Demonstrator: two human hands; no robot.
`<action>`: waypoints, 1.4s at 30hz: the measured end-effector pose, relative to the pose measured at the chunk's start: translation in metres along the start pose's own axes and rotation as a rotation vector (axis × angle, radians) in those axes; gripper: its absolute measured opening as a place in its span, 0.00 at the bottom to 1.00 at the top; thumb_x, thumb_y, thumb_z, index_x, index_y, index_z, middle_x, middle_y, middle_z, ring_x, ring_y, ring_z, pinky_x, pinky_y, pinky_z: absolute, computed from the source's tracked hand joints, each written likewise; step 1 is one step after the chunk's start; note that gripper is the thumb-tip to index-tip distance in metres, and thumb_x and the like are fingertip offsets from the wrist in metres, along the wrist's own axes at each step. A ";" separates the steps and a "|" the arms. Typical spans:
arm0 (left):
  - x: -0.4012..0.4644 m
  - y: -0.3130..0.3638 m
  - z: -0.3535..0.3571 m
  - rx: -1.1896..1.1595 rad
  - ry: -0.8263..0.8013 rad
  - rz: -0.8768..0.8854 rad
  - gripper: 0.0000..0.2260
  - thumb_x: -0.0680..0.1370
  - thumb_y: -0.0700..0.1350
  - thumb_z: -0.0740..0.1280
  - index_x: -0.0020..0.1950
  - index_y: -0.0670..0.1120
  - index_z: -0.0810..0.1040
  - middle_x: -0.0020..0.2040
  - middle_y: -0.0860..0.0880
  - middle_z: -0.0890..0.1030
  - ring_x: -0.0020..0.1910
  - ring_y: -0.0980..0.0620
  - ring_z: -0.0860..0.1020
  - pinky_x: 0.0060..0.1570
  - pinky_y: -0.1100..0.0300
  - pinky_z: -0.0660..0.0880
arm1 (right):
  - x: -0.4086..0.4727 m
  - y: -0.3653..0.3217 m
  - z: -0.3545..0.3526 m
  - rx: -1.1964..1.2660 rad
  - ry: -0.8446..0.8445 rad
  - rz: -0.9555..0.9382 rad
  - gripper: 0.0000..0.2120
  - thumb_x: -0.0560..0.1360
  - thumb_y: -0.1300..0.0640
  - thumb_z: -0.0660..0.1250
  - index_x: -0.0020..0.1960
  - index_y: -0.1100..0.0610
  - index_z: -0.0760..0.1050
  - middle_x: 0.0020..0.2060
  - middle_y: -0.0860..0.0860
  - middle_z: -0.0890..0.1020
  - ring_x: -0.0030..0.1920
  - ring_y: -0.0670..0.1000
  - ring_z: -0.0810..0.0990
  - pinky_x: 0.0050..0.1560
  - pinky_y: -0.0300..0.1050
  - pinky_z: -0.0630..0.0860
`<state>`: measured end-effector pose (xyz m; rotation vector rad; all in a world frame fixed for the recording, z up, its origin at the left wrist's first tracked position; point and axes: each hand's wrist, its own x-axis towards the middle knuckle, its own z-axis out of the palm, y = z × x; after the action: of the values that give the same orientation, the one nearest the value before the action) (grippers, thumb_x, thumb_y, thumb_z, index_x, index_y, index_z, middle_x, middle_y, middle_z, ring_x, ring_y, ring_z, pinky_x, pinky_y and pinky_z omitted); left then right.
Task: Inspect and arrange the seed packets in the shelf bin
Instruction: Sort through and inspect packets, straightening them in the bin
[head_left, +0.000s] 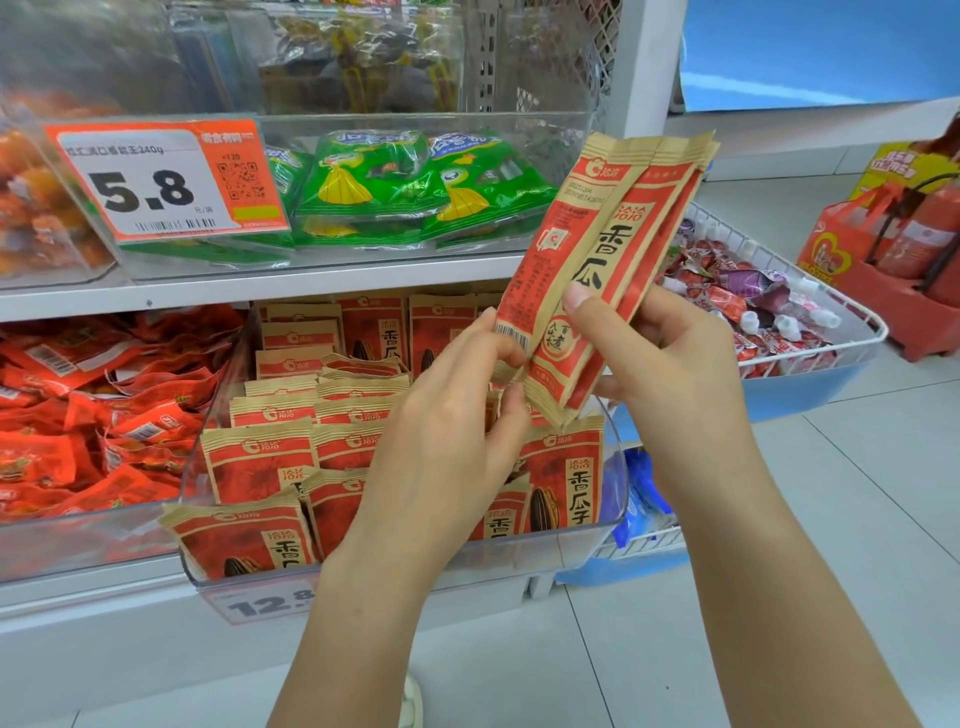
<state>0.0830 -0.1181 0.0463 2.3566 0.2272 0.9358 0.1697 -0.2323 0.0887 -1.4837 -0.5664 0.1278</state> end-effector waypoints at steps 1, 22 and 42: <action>0.000 0.000 -0.001 -0.034 -0.021 -0.021 0.09 0.79 0.44 0.66 0.56 0.54 0.72 0.68 0.59 0.71 0.72 0.63 0.65 0.62 0.74 0.66 | 0.000 0.000 0.000 -0.001 0.003 -0.001 0.05 0.76 0.52 0.71 0.45 0.53 0.83 0.42 0.57 0.86 0.46 0.65 0.82 0.47 0.65 0.80; 0.003 0.011 -0.006 -0.897 -0.126 -0.370 0.24 0.71 0.58 0.68 0.54 0.39 0.79 0.58 0.50 0.83 0.58 0.54 0.81 0.60 0.60 0.76 | 0.002 -0.009 0.005 0.236 -0.197 0.167 0.38 0.65 0.43 0.72 0.74 0.48 0.66 0.50 0.52 0.85 0.48 0.47 0.85 0.47 0.35 0.79; 0.003 0.014 -0.004 -0.827 -0.138 -0.347 0.20 0.73 0.60 0.65 0.49 0.45 0.84 0.60 0.50 0.83 0.60 0.56 0.80 0.56 0.63 0.77 | 0.004 -0.010 -0.003 0.272 -0.208 0.187 0.36 0.64 0.46 0.72 0.71 0.49 0.69 0.47 0.49 0.86 0.45 0.47 0.86 0.44 0.36 0.80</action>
<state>0.0814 -0.1263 0.0583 1.5418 0.1461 0.5422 0.1720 -0.2345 0.0994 -1.2621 -0.5523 0.4913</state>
